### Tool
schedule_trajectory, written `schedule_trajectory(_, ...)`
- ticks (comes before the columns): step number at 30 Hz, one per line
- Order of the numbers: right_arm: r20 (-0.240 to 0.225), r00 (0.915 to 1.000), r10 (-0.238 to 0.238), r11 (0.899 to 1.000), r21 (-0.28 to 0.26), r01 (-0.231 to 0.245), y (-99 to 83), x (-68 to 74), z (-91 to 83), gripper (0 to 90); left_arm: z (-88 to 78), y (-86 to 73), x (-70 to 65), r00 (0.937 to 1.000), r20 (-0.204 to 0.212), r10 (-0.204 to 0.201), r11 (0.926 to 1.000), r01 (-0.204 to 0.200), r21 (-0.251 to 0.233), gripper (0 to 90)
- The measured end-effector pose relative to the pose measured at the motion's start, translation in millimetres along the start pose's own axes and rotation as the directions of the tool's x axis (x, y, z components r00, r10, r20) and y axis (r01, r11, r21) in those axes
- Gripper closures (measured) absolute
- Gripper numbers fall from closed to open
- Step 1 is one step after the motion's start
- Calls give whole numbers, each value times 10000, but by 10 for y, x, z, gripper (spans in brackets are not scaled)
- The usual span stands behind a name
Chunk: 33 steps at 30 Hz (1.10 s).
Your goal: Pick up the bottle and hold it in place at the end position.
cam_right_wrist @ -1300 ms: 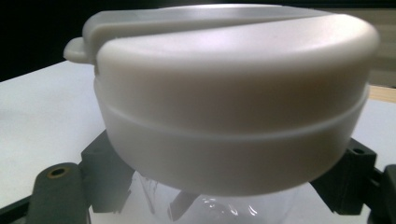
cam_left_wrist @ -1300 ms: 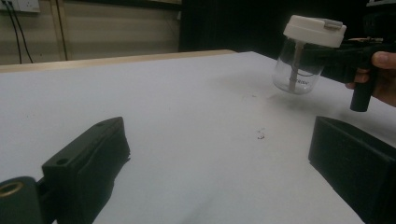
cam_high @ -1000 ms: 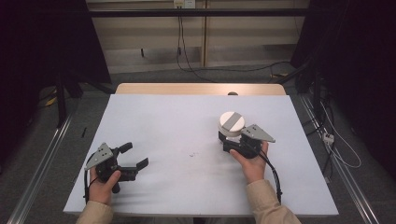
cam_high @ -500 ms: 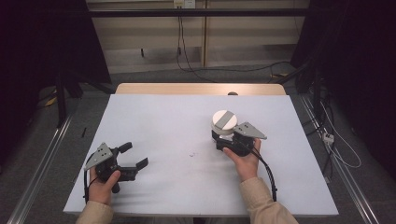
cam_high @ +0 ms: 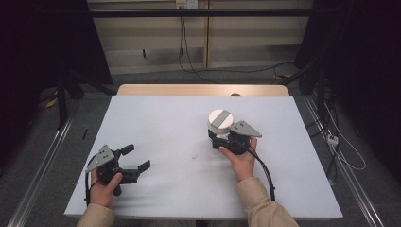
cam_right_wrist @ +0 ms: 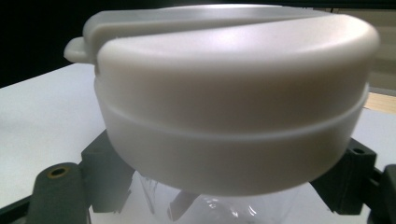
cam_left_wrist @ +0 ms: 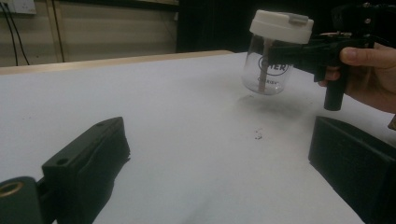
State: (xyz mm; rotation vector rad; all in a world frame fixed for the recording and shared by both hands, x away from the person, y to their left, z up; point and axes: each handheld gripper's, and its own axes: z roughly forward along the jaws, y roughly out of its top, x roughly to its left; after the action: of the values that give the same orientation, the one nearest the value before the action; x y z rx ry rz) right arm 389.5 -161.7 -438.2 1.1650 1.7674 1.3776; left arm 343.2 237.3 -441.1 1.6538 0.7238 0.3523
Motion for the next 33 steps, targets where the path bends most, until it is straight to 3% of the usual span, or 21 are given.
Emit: schedule_trajectory(33,-273,9996,16,10000,25,-16,-39,110,233,190,9,-9,-4,10000,-21,13,10000,-13,81,49)
